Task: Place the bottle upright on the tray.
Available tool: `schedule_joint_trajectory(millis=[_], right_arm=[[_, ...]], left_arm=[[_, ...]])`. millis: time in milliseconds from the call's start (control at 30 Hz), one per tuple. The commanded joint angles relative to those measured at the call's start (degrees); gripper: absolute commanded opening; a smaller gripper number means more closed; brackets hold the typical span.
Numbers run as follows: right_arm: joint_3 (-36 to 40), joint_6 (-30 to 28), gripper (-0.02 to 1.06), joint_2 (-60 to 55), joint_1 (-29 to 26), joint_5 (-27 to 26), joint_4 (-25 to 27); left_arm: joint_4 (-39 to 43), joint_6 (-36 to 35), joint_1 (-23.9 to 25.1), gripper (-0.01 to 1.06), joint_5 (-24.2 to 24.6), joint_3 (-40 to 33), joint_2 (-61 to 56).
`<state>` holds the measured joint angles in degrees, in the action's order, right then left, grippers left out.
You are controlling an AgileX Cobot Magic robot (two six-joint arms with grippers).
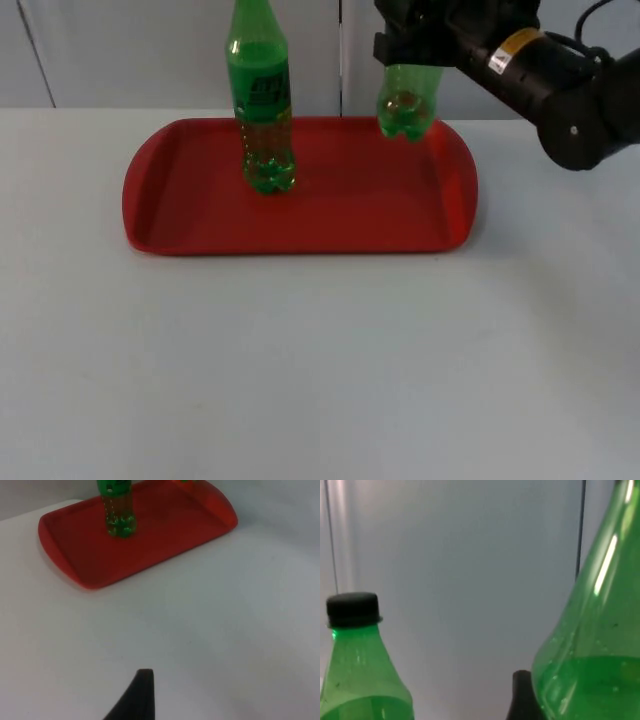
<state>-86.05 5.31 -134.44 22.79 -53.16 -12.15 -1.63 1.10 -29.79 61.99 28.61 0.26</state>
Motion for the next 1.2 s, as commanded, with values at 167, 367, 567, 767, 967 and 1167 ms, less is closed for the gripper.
schedule_joint_trajectory(millis=[167,367,567,767,967,1167], right_arm=[[-4.9,0.23,0.0,-4.83,0.43,0.83,1.01],[-6.35,0.23,0.0,-7.52,0.43,-0.03,5.03],[-6.35,1.58,0.0,-9.94,0.43,-3.64,5.03],[-6.47,2.6,0.0,-10.99,0.43,-3.52,5.2],[-6.47,2.6,0.0,-10.97,0.43,-3.14,4.7],[-6.47,2.6,0.28,-10.97,0.43,-3.14,2.84]], left_arm=[[-0.4,-0.01,-0.12,1.05,-0.39,-0.31,-0.26],[-0.4,-0.01,-0.12,1.05,-0.39,-0.31,-0.26],[-0.4,-0.01,-0.12,1.05,-0.39,-0.31,-0.26],[-0.4,-0.01,-0.12,1.05,-0.39,-0.31,-0.26],[-0.4,-0.01,-0.12,1.05,-0.39,-0.31,-0.26],[-0.4,-0.01,-0.12,1.05,-0.39,-0.31,-0.26]])
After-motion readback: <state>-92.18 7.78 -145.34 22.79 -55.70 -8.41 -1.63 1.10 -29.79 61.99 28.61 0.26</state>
